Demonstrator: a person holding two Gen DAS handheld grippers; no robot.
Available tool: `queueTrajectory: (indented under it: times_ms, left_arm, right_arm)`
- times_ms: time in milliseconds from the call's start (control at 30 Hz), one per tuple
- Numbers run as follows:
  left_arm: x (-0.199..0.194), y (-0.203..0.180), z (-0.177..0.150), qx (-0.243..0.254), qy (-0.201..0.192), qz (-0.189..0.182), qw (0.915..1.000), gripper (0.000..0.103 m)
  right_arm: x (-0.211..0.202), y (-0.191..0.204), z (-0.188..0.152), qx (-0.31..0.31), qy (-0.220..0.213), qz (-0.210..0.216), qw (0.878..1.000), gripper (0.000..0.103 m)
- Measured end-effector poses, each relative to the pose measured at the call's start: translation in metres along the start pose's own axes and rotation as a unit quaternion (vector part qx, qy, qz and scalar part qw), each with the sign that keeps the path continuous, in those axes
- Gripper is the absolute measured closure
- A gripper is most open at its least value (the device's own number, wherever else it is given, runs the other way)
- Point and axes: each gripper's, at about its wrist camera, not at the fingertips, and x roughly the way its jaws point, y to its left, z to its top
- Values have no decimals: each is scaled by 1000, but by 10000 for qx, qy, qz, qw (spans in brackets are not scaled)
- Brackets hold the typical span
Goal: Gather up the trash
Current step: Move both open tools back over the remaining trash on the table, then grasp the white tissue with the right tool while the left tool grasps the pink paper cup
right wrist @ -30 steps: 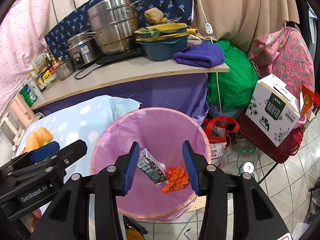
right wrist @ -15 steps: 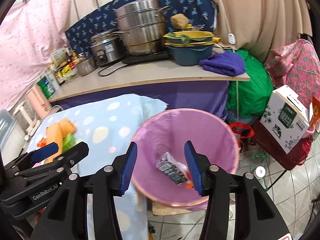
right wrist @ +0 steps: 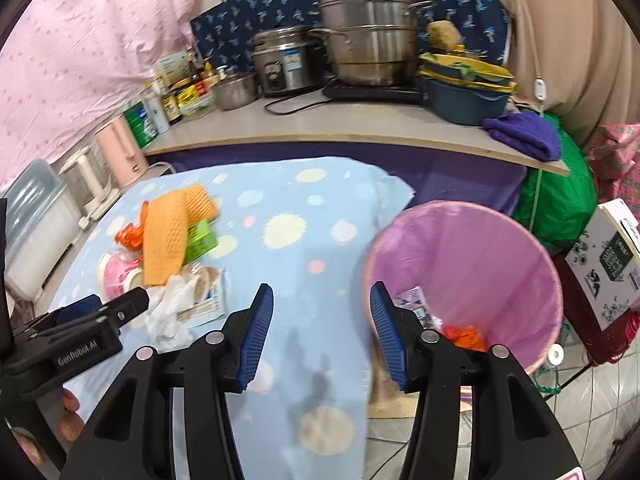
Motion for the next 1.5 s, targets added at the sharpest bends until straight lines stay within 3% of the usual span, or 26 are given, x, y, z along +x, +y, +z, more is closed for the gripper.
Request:
queueTrajectory:
  times_ms: [167,467,1067,1133,1300,1500]
  left_arm:
    - [1,54,-8,-193,-26,496,9986,23]
    - [3,119,-22,-594,117,730,9955,23]
    - [21,154,-17,-807,223,692,9941,16]
    - [25,155,-15,-796,223,657,9944,15]
    - [39,156,-6,-722,260,507,9958,15]
    - [55,153,7,-554,183,188,9981,14]
  right_arm:
    - [16,37,-7,-300,173,252,9991,54]
    - [55,101,-27,-636,630,804,9927,54]
    - [121,164,-40,-1102,1032,1024,9832,47]
    - [127,164,-43,-1074,1104,997,9830,52]
    - [131,161,-46,-1018,1211,1046,9818,86]
    - [118,152,-46,-939,1194,1163,9815,94]
